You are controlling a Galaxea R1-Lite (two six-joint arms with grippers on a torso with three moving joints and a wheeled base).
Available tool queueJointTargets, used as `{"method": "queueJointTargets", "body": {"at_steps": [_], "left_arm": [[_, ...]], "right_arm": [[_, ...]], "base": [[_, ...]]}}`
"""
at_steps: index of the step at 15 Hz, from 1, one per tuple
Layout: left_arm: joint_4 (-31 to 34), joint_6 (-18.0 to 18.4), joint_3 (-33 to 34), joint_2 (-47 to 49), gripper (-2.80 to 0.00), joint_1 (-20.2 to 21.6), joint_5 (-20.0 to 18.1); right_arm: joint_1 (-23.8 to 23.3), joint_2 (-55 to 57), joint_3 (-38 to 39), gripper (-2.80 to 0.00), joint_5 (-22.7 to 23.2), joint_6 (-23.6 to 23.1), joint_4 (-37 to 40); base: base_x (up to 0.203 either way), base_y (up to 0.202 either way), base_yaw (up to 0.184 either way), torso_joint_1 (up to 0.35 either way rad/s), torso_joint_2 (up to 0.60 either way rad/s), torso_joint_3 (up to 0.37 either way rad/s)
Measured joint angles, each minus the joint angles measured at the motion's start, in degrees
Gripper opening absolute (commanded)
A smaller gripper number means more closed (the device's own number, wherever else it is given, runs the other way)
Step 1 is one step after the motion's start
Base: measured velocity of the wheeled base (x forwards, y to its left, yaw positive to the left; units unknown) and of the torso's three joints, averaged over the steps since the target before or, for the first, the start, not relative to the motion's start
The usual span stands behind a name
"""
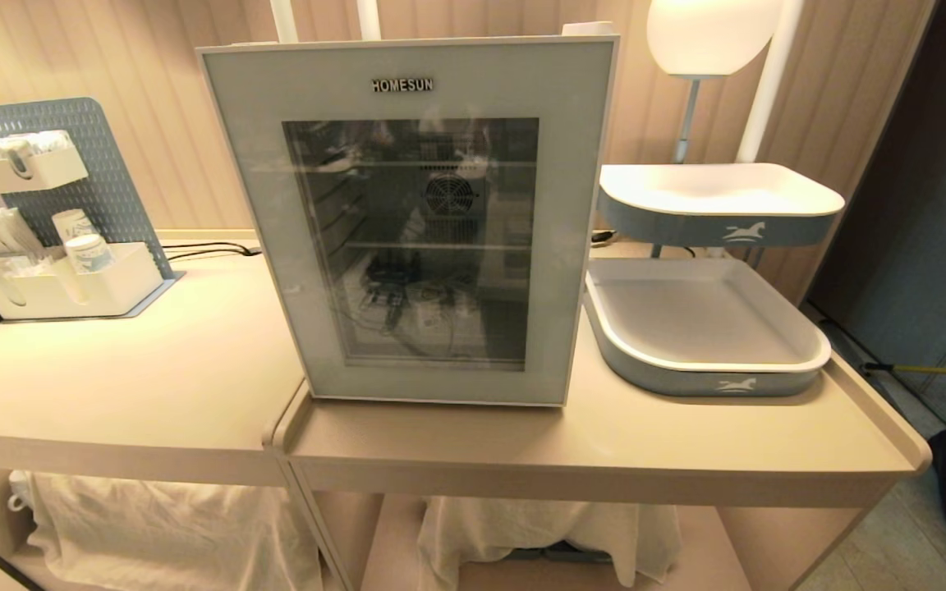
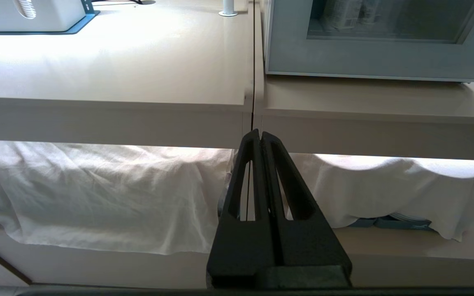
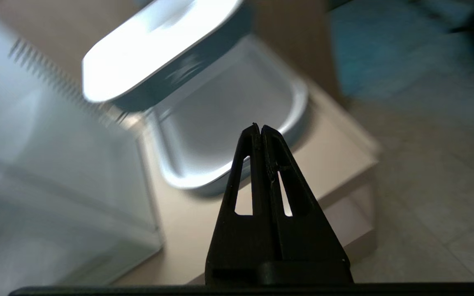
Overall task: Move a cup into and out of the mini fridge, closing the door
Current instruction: Open the freezer door
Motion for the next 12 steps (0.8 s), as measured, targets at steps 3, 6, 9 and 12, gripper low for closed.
{"method": "queueJointTargets", "body": {"at_steps": [3, 6, 9, 12], "left_arm": [[0.01, 0.00, 0.00, 0.00, -2.80, 0.00, 0.02], [0.03, 0.01, 0.00, 0.00, -2.80, 0.00, 0.00], [0.01, 0.00, -0.02, 0.00, -2.80, 0.00, 0.00], [0.01, 0.00, -0.02, 0.00, -2.80, 0.00, 0.02]], "right_arm": [[-8.91, -14.44, 12.73, -2.80, -1.91, 1.04, -0.88], [-15.65, -27.56, 25.19, -2.80, -1.52, 0.09, -1.48], [-19.22, -41.86, 31.22, -2.80, 10.01, -5.93, -1.92], [-20.24, -53.93, 41.42, -2.80, 28.29, -16.65, -7.71]], "base": [[0.000, 0.000, 0.000, 0.000, 0.00, 0.000], [0.000, 0.000, 0.000, 0.000, 0.00, 0.000], [0.000, 0.000, 0.000, 0.000, 0.00, 0.000], [0.000, 0.000, 0.000, 0.000, 0.00, 0.000]]}}
